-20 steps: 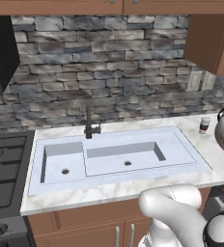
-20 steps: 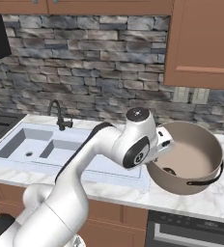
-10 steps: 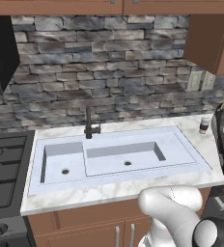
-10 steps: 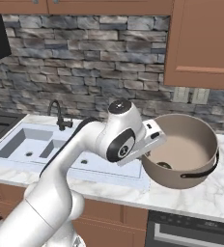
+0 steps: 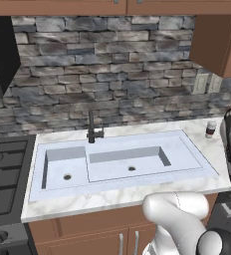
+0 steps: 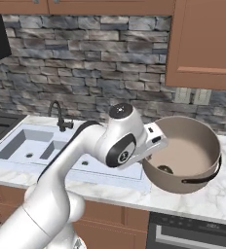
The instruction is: Turn on the sink faucet. Then move the squash from the counter to the sink. Turn off the sink. Move the vegetable from the sink to the pot next to the stove. Finally move the pot to the front left burner.
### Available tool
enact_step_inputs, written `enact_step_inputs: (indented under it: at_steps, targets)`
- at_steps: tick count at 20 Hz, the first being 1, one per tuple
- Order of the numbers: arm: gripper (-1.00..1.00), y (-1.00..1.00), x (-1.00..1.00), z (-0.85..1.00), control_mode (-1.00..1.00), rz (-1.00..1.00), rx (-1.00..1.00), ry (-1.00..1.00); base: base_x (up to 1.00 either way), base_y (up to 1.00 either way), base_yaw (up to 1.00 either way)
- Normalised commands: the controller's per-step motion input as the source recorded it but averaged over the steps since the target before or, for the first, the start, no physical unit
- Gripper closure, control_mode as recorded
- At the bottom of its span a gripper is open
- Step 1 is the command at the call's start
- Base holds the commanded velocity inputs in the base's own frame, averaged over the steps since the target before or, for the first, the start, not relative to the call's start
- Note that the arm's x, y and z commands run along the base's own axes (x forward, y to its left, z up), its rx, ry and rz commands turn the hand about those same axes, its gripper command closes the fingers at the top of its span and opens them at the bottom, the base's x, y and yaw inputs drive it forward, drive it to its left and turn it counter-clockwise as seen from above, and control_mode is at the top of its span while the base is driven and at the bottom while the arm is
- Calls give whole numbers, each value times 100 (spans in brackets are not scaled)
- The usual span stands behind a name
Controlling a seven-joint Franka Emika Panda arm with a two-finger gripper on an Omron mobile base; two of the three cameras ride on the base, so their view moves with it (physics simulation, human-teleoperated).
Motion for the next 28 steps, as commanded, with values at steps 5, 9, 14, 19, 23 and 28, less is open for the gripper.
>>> enact_step_inputs:
  at_steps: [5,9,14,19,23,28]
  targets:
    - [100,0,-32,0,100,0,0,-8,-26,3,-1]
    - [100,0,0,0,100,0,0,0,-64,36,-3]
    - [100,0,0,0,100,0,0,0,-46,47,-2]
    - [100,0,0,0,100,0,0,0,-18,71,-3]
    - [100,0,0,0,100,0,0,0,-5,86,-2]
    - [100,0,0,0,100,0,0,0,-7,79,-1]
